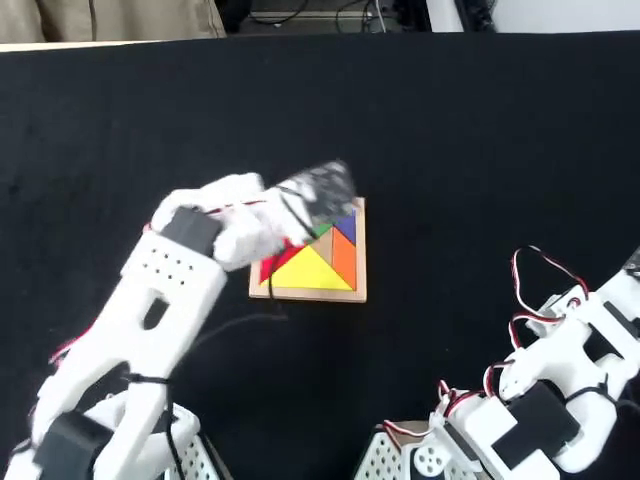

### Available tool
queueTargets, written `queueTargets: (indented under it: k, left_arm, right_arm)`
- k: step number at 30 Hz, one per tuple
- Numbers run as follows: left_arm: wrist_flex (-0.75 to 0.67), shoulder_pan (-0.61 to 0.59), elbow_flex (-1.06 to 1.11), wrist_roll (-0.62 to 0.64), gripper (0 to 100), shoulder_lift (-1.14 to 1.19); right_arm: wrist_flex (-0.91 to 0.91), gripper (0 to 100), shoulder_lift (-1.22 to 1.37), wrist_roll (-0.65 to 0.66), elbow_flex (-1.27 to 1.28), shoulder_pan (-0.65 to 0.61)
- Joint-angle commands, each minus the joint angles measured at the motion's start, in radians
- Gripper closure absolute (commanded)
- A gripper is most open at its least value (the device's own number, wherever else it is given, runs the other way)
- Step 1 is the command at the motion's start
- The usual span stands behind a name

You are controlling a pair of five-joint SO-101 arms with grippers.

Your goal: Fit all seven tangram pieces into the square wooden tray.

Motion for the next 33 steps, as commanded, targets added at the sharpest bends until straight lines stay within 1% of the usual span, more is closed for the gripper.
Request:
queueTargets:
  k: [1, 5, 8, 12, 14, 18, 24, 26, 33]
  left_arm:
    - [0.209, 0.085, -0.262, -0.133, 97, 0.155]
    - [0.265, 0.067, -0.390, -0.192, 97, 0.358]
    - [0.272, 0.059, -0.467, -0.190, 97, 0.476]
    - [0.267, 0.061, -0.532, -0.192, 97, 0.577]
    - [0.265, 0.062, -0.556, -0.195, 97, 0.614]
    - [0.265, 0.044, -0.587, -0.261, 97, 0.675]
    - [0.262, 0.025, -0.605, -0.264, 97, 0.752]
    - [0.241, 0.012, -0.611, -0.264, 97, 0.773]
    - [0.216, 0.005, -0.615, -0.264, 97, 0.796]
  right_arm:
    - [0.003, 98.6, 0.010, 0.009, -0.045, -0.018]
    - [0.002, 98.6, 0.010, 0.043, -0.039, -0.018]
    - [0.002, 98.6, 0.010, 0.043, -0.039, -0.018]
    - [0.002, 98.6, 0.010, 0.043, -0.039, -0.018]
    - [0.002, 98.6, 0.010, 0.043, -0.039, -0.018]
    - [0.002, 98.6, 0.010, 0.044, -0.039, -0.018]
    - [0.002, 98.6, 0.010, 0.044, -0.039, -0.018]
    - [0.002, 98.6, 0.010, 0.044, -0.039, -0.018]
    - [0.002, 98.6, 0.010, 0.044, -0.039, -0.020]
